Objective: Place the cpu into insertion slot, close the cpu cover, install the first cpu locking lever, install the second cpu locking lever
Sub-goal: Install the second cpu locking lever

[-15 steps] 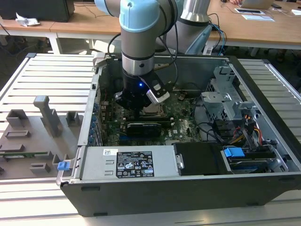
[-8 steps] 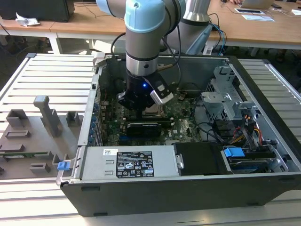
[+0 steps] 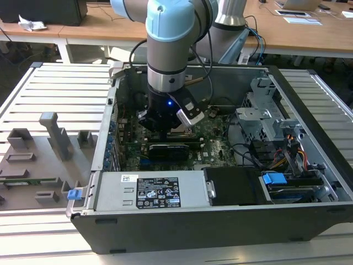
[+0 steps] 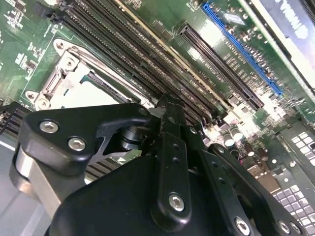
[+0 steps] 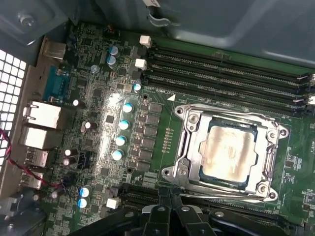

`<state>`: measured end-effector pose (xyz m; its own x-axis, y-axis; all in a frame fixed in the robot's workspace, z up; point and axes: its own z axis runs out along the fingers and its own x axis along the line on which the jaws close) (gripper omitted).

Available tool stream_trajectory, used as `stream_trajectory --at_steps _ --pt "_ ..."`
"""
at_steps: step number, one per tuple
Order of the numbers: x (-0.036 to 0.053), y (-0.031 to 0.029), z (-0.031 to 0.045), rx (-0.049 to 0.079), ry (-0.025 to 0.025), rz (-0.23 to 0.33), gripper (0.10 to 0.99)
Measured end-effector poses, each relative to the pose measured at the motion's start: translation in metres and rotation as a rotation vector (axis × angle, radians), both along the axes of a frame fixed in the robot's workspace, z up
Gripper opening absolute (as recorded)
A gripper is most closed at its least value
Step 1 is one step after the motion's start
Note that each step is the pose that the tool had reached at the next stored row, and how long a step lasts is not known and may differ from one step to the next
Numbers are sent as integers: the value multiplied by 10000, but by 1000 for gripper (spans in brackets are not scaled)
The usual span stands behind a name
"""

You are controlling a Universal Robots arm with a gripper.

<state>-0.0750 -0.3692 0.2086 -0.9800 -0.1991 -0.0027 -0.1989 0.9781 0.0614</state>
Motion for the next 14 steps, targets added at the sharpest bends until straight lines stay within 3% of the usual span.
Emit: stream_trajectory --at_steps 3,14 --pt "-20 0 -2 212 -1 9 110" --pt "-46 11 -33 292 3 245 110"
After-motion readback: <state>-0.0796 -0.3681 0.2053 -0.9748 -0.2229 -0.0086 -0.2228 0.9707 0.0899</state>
